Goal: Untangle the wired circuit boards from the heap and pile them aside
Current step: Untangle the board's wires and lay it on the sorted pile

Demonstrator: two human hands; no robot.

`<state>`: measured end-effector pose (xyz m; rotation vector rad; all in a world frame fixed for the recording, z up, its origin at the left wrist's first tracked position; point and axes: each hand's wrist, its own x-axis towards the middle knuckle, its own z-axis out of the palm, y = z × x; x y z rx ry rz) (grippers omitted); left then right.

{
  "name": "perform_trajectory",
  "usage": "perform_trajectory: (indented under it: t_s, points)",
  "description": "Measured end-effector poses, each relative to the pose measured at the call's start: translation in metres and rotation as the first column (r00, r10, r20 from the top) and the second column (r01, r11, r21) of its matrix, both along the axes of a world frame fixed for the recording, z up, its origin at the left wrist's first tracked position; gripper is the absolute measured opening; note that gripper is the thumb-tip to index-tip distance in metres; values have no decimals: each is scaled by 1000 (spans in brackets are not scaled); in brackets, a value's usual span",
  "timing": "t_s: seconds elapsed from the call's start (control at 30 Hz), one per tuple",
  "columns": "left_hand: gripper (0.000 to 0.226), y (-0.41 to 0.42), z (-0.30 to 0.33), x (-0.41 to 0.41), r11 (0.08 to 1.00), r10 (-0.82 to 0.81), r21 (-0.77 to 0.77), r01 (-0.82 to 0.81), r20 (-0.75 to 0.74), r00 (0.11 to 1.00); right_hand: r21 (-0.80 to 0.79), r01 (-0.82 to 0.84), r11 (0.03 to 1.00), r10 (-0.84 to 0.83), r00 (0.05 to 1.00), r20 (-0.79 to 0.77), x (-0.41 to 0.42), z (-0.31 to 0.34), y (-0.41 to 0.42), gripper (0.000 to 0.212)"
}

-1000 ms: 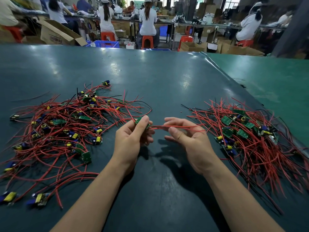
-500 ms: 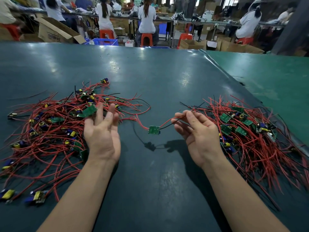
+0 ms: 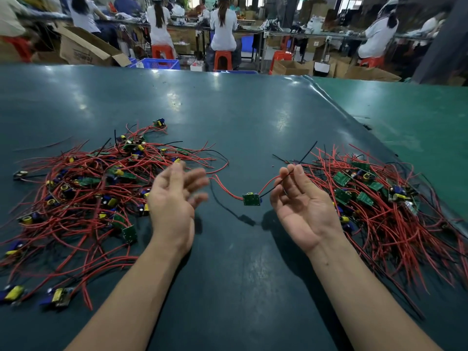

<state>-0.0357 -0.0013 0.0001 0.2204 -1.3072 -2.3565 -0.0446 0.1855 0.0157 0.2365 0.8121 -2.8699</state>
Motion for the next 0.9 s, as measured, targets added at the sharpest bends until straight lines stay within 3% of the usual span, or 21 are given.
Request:
perform_trajectory:
  t_s: [0.1,0.17,0.23,0.27,0.37,0.43,0.53,0.6,0.67,0.73,0.9]
  points:
    - [52,17,-8,9,905,-161,-391,167,50,986,-21,-29,999,28,998,-55,2,1,1,14]
    - [69,23,-15,16,708,-341,-611,354,143,929,-25,-60,998,57,993,-99,3,2,2,19]
    - [75,24,-18,17,534,-385,-738,411,221,896,14,-92,996,94,985,-143,5,2,4,24]
    - [69,24,-18,17,538,-379,-736,411,225,898,51,-106,993,113,980,-161,6,2,4,25]
    - [34,23,-13,14,713,-380,-585,386,141,914,92,-113,989,129,973,-190,8,3,-3,23]
    - [23,21,-10,12,806,-356,-483,342,66,932,102,-49,994,65,986,-151,6,0,-9,20]
    - [25,18,-6,9,896,-303,-342,285,0,953,462,63,885,-6,992,-125,4,-9,-17,15]
    - [23,19,-7,9,905,-296,-316,285,12,955,622,44,782,83,981,-173,8,-13,-25,21]
    - [20,20,-10,9,883,-301,-367,292,34,953,682,48,730,155,960,-234,13,-15,-29,15]
    - [15,21,-13,10,843,-316,-446,301,43,948,734,134,666,119,952,-282,14,-16,-29,13]
    - [11,23,-13,10,833,-321,-474,286,8,947,725,116,679,21,984,-178,13,-16,-27,18]
